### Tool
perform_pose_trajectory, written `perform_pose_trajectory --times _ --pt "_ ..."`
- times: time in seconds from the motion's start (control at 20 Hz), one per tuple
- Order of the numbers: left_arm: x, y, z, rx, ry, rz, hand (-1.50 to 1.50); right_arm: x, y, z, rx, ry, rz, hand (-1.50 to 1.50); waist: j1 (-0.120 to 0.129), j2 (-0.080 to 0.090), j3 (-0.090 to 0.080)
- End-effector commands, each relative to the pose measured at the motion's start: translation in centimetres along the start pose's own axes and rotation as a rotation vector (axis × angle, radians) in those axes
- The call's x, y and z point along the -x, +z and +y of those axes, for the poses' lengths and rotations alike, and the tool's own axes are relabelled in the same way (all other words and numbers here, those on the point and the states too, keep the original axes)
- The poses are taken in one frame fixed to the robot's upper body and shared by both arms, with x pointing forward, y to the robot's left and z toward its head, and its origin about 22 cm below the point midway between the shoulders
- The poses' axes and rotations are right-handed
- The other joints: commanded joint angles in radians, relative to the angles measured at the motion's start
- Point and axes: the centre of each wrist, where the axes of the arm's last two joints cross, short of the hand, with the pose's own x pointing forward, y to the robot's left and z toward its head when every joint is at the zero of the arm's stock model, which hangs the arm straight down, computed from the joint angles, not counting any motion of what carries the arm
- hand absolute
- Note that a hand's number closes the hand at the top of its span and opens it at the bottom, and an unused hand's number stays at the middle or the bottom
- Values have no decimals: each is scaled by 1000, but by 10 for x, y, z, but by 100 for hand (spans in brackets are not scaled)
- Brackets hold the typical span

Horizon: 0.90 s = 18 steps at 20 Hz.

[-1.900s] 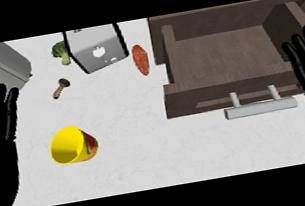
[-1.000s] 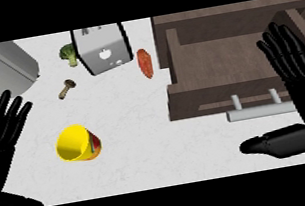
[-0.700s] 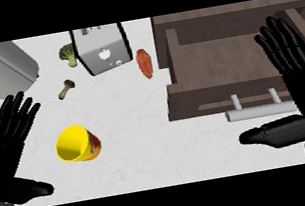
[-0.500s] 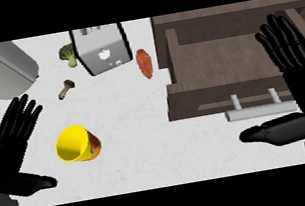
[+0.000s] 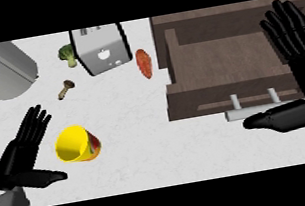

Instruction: Pick up the cup, place it into the drawer and close the drawer

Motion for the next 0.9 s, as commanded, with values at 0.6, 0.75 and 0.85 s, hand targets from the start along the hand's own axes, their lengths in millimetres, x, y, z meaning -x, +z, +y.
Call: perform_pose_trajectory --times 0.6,0.75,0.85 --pt "73 10 16 -42 -35 -3 -150 -19 -2 -11 3 -9 -10 -150 -16 4 -2" --pt "81 7 4 -36 -17 -20 -150 -5 4 -13 -11 -4 -5 -150 -17 5 -2" --pt "85 16 5 -45 -15 -28 -150 -13 -9 -14 -28 -7 6 -150 -14 6 -2"
